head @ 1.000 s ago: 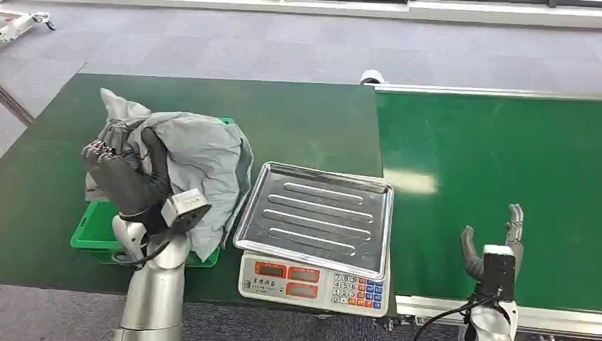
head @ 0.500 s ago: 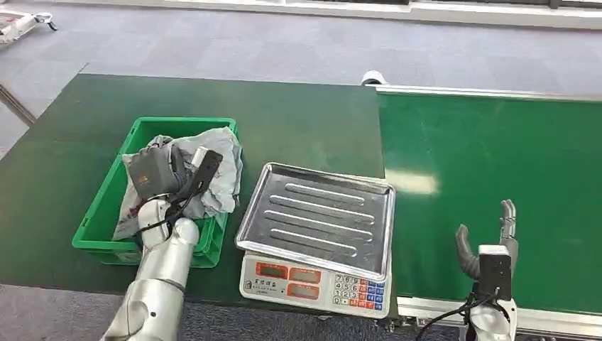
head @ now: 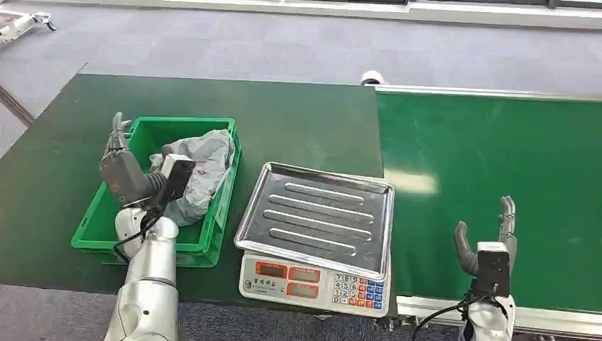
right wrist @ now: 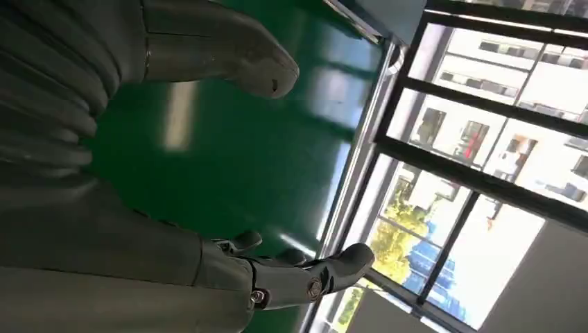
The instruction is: Moved the parcel from conveyor to table for the left to box.
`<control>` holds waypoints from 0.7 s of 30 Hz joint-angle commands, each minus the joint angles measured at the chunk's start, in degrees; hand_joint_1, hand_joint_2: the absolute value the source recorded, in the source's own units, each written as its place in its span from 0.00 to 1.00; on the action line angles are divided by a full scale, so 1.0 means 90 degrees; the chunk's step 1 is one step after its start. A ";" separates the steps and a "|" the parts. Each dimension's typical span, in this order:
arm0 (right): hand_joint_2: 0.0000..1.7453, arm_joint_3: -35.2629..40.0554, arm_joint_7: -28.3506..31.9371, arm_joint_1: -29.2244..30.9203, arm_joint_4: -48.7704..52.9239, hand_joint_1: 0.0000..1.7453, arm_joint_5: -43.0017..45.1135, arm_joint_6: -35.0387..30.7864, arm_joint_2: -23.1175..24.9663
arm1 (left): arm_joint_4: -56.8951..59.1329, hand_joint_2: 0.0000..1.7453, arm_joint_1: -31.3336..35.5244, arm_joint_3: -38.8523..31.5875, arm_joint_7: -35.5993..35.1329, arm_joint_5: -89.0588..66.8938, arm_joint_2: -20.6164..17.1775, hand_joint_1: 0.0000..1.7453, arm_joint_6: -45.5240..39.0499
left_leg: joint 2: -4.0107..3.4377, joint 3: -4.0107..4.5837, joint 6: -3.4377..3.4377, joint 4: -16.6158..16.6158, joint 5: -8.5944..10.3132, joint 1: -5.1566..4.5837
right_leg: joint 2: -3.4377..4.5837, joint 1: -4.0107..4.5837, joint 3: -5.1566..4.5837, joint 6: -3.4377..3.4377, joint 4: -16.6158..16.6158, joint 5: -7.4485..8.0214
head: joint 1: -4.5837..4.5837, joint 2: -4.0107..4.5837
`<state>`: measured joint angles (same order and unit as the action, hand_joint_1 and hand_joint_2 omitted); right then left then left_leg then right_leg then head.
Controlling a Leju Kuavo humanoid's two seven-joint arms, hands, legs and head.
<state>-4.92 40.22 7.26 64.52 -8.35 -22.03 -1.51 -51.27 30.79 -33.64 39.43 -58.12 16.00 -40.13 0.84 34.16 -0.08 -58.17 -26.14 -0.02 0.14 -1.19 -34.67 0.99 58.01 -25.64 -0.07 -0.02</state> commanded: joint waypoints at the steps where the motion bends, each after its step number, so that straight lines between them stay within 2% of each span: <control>1: 1.00 0.0066 -0.0024 0.0139 -0.0309 0.00 0.0107 -0.0092 0.0036 | -0.0520 0.00 -0.0186 0.0521 0.0063 0.0792 0.0317 0.00 0.0014 | 0.0002 -0.0001 -0.0002 0.0001 -0.0002 0.0005 | -0.0008 0.0007 0.0006 -0.0005 -0.0006 -0.0002 | 0.0000 0.0000; 8: 1.00 0.0066 -0.0024 0.0139 -0.0309 0.00 0.0107 -0.0092 0.0036 | -0.0520 0.00 -0.0186 0.0521 0.0063 0.0792 0.0317 0.00 0.0014 | -0.0005 -0.0008 0.0000 0.0007 -0.0004 0.0007 | -0.0004 0.0009 0.0013 -0.0006 -0.0014 0.0000 | 0.0000 0.0000; 9: 1.00 0.0115 -0.0024 0.0167 -0.0369 0.00 0.0145 -0.0134 -0.0010 | -0.0557 0.00 -0.0281 0.0904 0.0063 0.0795 0.0367 0.00 0.0014 | -0.0007 -0.0002 0.0002 0.0001 -0.0006 0.0007 | 0.0000 0.0009 0.0007 -0.0004 -0.0008 -0.0001 | 0.0000 0.0000; 10: 1.00 0.0129 -0.0024 0.0164 -0.0362 0.00 0.0164 -0.0135 -0.0019 | -0.0710 0.00 -0.0422 0.1434 0.0063 0.1549 0.0288 0.00 0.0014 | -0.0011 -0.0007 -0.0002 0.0007 -0.0005 0.0006 | 0.0001 0.0009 0.0010 -0.0006 -0.0013 0.0001 | 0.0000 0.0000; 12: 1.00 0.0159 -0.0024 0.0171 -0.0354 0.00 0.0202 -0.0164 -0.0044 | -0.0616 0.00 -0.0599 0.2949 0.0063 0.3602 -0.0128 0.00 0.0014 | 0.0002 0.0001 0.0001 0.0002 -0.0004 0.0006 | -0.0010 0.0008 0.0004 -0.0002 -0.0009 -0.0002 | 0.0000 0.0000; 13: 1.00 0.0174 -0.0024 0.0210 -0.0378 0.00 0.0243 -0.0165 -0.0090 | -0.0615 0.00 -0.0665 0.3667 0.0063 0.5228 -0.0283 0.00 0.1380 | 0.0004 -0.0004 0.0000 0.0008 -0.0003 0.0007 | -0.0014 0.0009 0.0011 -0.0005 -0.0015 -0.0002 | 0.0000 0.0000; 14: 1.00 0.0185 -0.0024 0.0238 -0.0375 0.00 0.0267 -0.0161 -0.0122 | -0.0544 0.00 -0.0674 0.3940 0.0063 0.5791 -0.0311 0.00 0.2268 | 0.0002 0.0004 0.0000 0.0000 -0.0005 0.0007 | -0.0009 0.0009 0.0001 -0.0003 -0.0007 -0.0002 | -0.0002 0.0000; 15: 1.00 0.0246 -0.0024 0.0305 -0.0410 0.00 0.0270 -0.0131 -0.0170 | -0.0684 0.00 -0.0794 0.4398 0.0063 0.6081 -0.0430 0.00 0.3047 | 0.0005 -0.0001 0.0000 0.0004 -0.0004 0.0008 | -0.0015 0.0010 0.0007 -0.0005 -0.0012 -0.0003 | -0.0002 0.0000; 17: 1.00 0.0415 -0.0024 0.0424 -0.0431 0.00 0.0264 -0.0086 -0.0215 | -0.0996 0.00 -0.1078 0.4869 0.0063 0.6394 -0.0553 0.00 0.4008 | -0.0002 -0.0004 0.0000 0.0006 -0.0004 0.0007 | -0.0008 0.0009 0.0007 -0.0005 -0.0014 0.0000 | 0.0000 0.0000; 21: 1.00 0.0696 -0.0024 0.0570 -0.0527 0.00 0.0140 -0.0301 -0.0213 | -0.0934 0.00 -0.1273 0.5399 0.0063 0.6145 -0.0697 0.00 0.4002 | -0.0020 -0.0004 0.0005 0.0009 -0.0011 0.0002 | 0.0010 0.0004 0.0010 -0.0002 -0.0017 0.0002 | 0.0000 0.0000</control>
<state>-3.74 40.22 8.32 64.39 -6.43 -23.41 -1.75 -59.61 22.58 -3.77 40.30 -3.02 15.98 -6.92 0.95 34.31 -0.02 -58.19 -26.18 -0.04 0.02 -1.20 -34.71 1.03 58.01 -25.66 -0.07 -0.02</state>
